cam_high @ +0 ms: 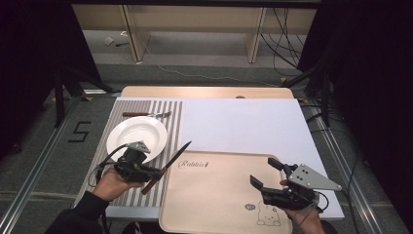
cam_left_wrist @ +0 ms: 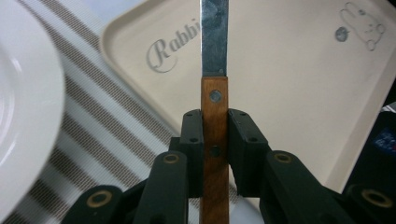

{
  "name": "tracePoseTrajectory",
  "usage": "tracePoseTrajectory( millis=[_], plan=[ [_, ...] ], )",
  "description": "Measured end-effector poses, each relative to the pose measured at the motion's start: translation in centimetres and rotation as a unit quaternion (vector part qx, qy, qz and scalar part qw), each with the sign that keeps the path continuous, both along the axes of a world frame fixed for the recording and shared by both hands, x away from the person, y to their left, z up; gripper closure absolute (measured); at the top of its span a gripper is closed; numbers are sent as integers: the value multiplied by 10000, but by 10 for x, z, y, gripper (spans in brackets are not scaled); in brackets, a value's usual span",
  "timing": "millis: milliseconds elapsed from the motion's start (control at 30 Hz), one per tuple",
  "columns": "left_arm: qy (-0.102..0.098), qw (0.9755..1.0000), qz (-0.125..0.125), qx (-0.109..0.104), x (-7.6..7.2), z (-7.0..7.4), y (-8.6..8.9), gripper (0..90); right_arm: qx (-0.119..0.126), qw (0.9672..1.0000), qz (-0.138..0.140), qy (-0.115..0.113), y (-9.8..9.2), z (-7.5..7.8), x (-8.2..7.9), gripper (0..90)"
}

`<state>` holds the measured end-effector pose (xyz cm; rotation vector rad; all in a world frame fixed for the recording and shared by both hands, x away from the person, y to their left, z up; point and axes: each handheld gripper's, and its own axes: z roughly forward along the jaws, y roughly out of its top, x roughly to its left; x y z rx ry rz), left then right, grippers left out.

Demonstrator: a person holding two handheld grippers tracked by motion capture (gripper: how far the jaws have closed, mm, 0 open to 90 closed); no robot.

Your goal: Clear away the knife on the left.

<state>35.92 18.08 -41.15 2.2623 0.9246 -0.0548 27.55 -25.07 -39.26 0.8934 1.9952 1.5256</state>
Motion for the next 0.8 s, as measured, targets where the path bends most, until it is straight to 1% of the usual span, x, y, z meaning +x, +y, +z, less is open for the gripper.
tracePoseTrajectory(
  millis=[33, 67, 100, 133, 167, 200, 267, 367, 400, 433, 500, 633, 700, 733, 800],
  plan=[
    [0, 10000, 0, 0, 0, 0, 0, 765, 0, 10000, 0, 0, 0, 0, 0, 208],
    [71, 9998, -3, -196, -1, 1, -6, 765, -17, 10000, -4, 37, 0, -1, 0, 207],
    [71, 9998, -3, -196, -1, 1, -6, 765, -13, 10000, -4, 38, 0, 0, 0, 208],
    [53, 9999, -48, -145, -3, 1, -12, 765, -10, 10000, -8, 30, 0, 0, 0, 208],
    [44, 9999, -79, -103, -4, 0, -14, 765, -12, 10000, -8, 25, 0, 0, 0, 207],
    [56, 9999, -69, -122, -5, 0, -17, 765, -22, 10000, -9, 29, 0, 0, 0, 207],
    [113, 9997, -129, -148, -5, -1, -22, 765, -26, 10000, -11, 40, 0, -1, 0, 207],
    [140, 9997, -148, -120, -7, -4, -29, 765, -32, 10000, -13, 31, 0, 0, 0, 208],
    [140, 9997, -148, -120, -7, -4, -29, 765, -32, 10000, -13, 31, 0, 0, 0, 208],
    [155, 9997, -123, -130, -8, -5, -34, 765, -35, 10000, -11, 35, 0, -1, 0, 207],
    [230, 9995, -139, -172, -9, -7, -38, 765, -16, 10000, -12, 28, 0, 0, 0, 208],
    [330, 9992, -149, -162, -9, -12, -46, 765, -27, 10000, -10, 34, 0, -1, 0, 208],
    [409, 9989, -179, -118, -10, -16, -51, 765, -18, 10000, -11, 35, 0, 0, 0, 208],
    [418, 9989, -210, -77, -11, -18, -53, 765, -23, 10000, -11, 27, 0, 0, 0, 208],
    [518, 9983, -248, -80, -11, -21, -58, 765, -22, 10000, -4, 25, 0, -1, 0, 208]
  ],
)
